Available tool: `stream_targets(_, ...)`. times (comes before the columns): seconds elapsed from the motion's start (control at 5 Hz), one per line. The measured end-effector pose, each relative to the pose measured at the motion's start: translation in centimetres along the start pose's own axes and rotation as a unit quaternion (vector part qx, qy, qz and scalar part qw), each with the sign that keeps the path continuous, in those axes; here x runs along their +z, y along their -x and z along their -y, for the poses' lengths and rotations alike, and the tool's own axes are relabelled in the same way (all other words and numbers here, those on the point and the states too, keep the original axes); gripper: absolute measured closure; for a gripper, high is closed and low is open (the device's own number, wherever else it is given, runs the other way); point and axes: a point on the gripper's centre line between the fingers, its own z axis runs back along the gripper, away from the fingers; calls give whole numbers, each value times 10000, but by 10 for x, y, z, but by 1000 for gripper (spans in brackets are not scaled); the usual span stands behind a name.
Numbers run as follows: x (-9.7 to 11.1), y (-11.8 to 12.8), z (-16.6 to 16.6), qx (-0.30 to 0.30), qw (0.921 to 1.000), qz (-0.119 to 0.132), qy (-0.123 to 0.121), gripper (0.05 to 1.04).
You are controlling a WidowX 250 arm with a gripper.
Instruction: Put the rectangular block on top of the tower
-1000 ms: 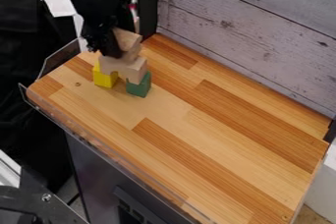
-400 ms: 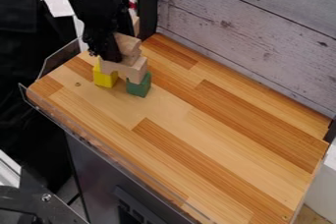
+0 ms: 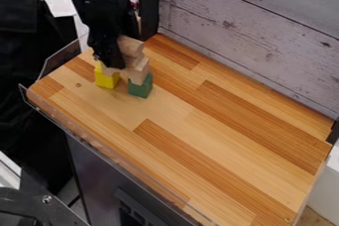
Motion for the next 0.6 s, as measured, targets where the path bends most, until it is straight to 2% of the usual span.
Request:
stream_targets(0.2,0,0,-1,105,9999,26,-19,84)
stream_targets(0.6,40,5,11,-142,9990,280,305,84)
